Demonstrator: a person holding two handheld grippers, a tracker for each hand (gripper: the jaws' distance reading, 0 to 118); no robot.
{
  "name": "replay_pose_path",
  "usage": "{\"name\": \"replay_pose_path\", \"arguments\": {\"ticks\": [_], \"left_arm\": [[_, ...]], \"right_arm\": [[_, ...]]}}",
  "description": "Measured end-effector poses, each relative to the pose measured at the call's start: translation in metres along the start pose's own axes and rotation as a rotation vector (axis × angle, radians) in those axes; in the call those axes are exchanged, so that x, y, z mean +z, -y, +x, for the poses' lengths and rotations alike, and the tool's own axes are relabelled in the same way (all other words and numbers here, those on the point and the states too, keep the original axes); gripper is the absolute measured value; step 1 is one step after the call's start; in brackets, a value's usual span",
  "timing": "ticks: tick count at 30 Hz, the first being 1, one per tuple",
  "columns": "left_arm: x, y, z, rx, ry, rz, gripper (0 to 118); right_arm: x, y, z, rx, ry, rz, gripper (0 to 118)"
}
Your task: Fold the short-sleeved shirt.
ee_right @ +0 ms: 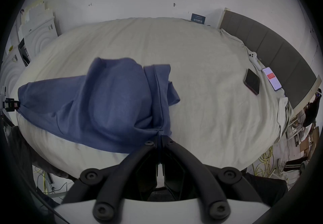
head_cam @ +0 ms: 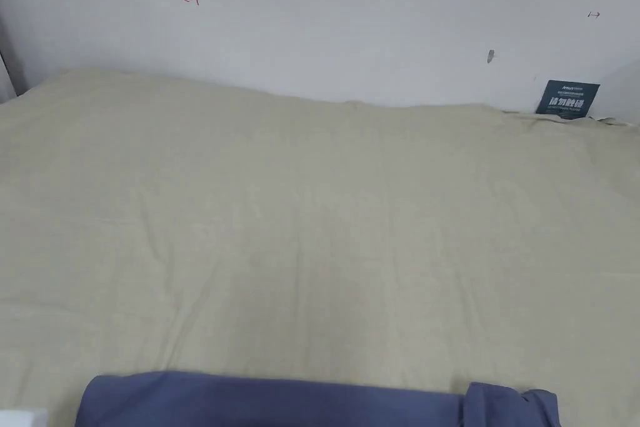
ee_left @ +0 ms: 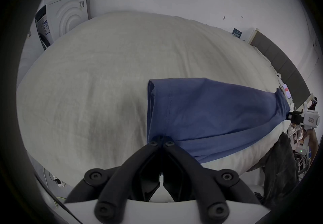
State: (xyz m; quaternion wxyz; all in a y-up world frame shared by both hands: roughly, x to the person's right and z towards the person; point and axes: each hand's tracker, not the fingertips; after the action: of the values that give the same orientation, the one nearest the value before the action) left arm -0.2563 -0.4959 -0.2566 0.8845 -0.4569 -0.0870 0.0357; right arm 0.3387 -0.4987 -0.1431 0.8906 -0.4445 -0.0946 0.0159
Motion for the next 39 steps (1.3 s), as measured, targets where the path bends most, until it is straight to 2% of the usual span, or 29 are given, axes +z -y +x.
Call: {"name": "replay_pose_path", "arguments": {"ticks": [7,9,10,11,12,15,17,22,23,24,25,26,28,31,34,39], "left_arm": [[0.018,0.004,0.012,0.007,-0.011,0.005,1],[0.025,0.003,0.010,0.016,0.000,0.023,10],[0.029,0.002,0.009,0.022,-0.001,0.039,17],[0.036,0.001,0.011,0.025,-0.016,0.070,22],[0.043,0.000,0.014,0.023,-0.029,0.111,26],[0.063,-0.012,0.031,-0.007,-0.073,0.219,44],[0.070,-0.021,0.043,-0.036,-0.105,0.297,45],[0.067,-0.033,0.058,-0.074,-0.102,0.444,42],[0.068,-0.034,0.064,-0.085,-0.113,0.477,41],[0.069,-0.035,0.070,-0.100,-0.119,0.498,39],[0.065,-0.036,0.074,-0.111,-0.130,0.524,30],[0.062,-0.037,0.077,-0.115,-0.140,0.540,30],[0.062,-0.038,0.084,-0.111,-0.141,0.582,21],[0.057,-0.035,0.092,-0.098,-0.140,0.611,0],[0.054,-0.032,0.099,-0.059,-0.135,0.612,0],[0.052,-0.026,0.085,-0.013,-0.090,0.537,0]], "right_arm": [[0.000,-0.003,-0.007,-0.014,0.015,0.027,5],[0.010,-0.006,-0.009,-0.012,0.015,0.058,17],[0.017,-0.009,-0.011,-0.011,0.024,0.080,35],[0.023,-0.012,-0.010,-0.014,0.035,0.112,47],[0.030,-0.016,-0.011,-0.022,0.041,0.141,53],[0.049,-0.031,-0.018,-0.036,0.020,0.238,53],[0.057,-0.043,-0.028,-0.041,0.004,0.317,53],[0.057,-0.065,-0.059,-0.040,-0.034,0.448,50],[0.053,-0.068,-0.065,-0.048,-0.048,0.462,45],[0.052,-0.070,-0.071,-0.055,-0.055,0.476,36],[0.051,-0.072,-0.077,-0.056,-0.057,0.485,17],[0.050,-0.074,-0.083,-0.060,-0.058,0.513,17],[0.047,-0.076,-0.092,-0.058,-0.054,0.543,5],[0.046,-0.080,-0.102,-0.067,-0.055,0.568,1],[0.048,-0.082,-0.110,-0.057,-0.024,0.591,0],[0.049,-0.083,-0.111,-0.032,-0.041,0.596,0]]}}
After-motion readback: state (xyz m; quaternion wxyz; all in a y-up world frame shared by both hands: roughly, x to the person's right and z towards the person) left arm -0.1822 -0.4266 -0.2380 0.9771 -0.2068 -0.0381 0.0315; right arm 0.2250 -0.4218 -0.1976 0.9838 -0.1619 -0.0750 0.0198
